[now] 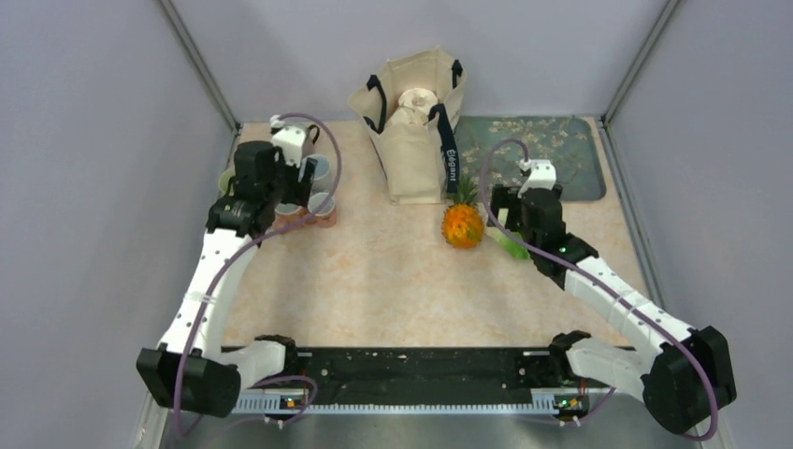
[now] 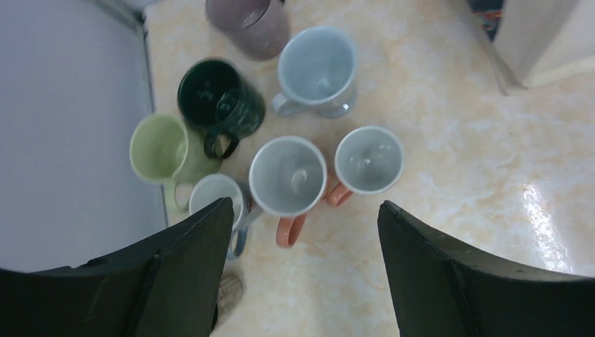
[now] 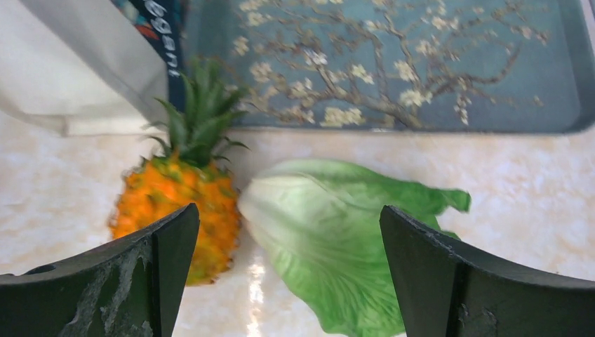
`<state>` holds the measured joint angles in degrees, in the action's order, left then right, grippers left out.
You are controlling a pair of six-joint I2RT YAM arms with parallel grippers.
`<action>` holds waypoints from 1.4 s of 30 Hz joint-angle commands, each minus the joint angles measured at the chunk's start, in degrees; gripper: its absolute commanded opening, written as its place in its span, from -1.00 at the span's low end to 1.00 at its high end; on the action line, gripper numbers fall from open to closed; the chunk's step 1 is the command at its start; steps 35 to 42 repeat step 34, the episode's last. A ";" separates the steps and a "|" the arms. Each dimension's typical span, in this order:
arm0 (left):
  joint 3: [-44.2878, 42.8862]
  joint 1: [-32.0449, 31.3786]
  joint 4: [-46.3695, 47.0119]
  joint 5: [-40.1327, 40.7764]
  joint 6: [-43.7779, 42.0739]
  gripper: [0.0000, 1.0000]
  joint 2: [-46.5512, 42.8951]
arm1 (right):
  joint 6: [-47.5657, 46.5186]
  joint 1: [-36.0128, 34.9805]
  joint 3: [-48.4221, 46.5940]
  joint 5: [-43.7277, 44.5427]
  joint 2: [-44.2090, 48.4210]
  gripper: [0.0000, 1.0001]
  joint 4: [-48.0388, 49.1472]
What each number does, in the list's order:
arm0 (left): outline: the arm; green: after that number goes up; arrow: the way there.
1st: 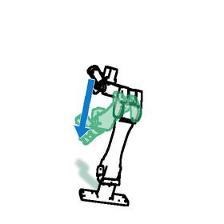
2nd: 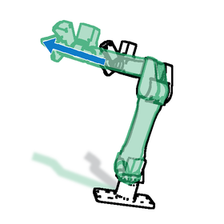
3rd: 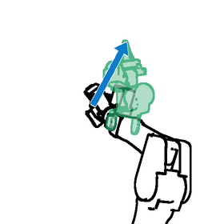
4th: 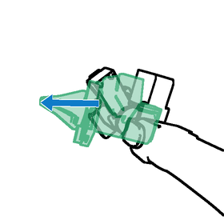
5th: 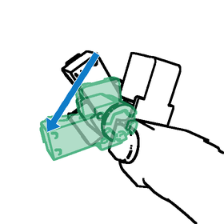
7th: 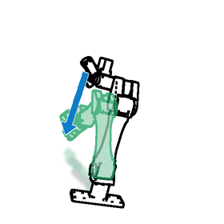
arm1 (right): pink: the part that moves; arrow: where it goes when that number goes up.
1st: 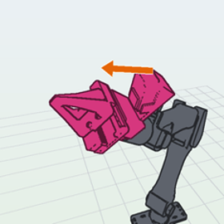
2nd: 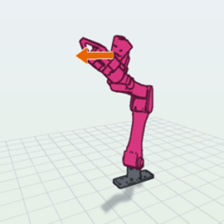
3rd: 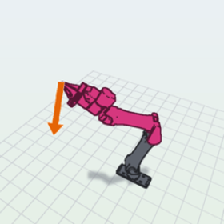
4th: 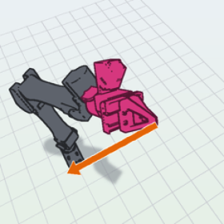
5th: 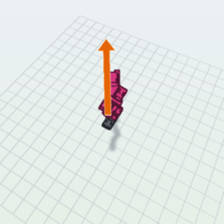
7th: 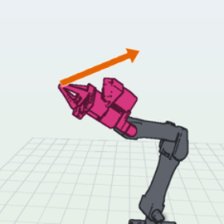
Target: Turn the mug right side up
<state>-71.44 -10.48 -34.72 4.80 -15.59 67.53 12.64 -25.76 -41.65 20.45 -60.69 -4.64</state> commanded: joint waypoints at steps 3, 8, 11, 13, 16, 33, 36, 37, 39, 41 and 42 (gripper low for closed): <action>18.48 9.00 17.11 2.25 11.70 0.62 -13.15 | -0.37 0.53 11.69 11.09 9.08 0.98 12.06; 35.73 9.30 28.65 8.44 14.66 0.68 -21.56 | -4.02 0.51 22.06 13.65 15.40 0.98 21.66; 42.93 9.32 35.87 10.54 15.33 0.75 -24.29 | -4.37 0.51 25.03 14.54 17.41 0.98 23.92; 45.97 9.31 38.54 10.98 17.09 0.78 -25.02 | -4.51 0.52 26.20 14.38 17.61 0.98 24.78; 49.00 9.31 40.18 10.35 17.34 0.79 -26.36 | -4.64 0.51 26.85 15.16 17.04 0.98 24.95; 52.81 9.33 42.39 9.83 14.32 0.79 -27.09 | -4.59 0.48 27.43 15.50 17.07 0.98 25.47; 52.62 9.29 42.19 10.02 14.55 0.79 -26.95 | -4.54 0.48 27.54 15.50 17.24 0.98 25.59; 52.62 9.29 42.19 10.02 14.55 0.79 -26.95 | -4.54 0.48 27.54 15.50 17.24 0.98 25.59; 52.62 9.29 42.19 10.02 14.55 0.79 -26.95 | -4.54 0.48 27.54 15.50 17.24 0.98 25.59; 52.62 9.29 42.19 10.02 14.55 0.79 -26.95 | -4.54 0.48 27.54 15.50 17.24 0.98 25.59; 52.62 9.29 42.19 10.02 14.55 0.79 -26.95 | -4.54 0.48 27.54 15.50 17.24 0.98 25.59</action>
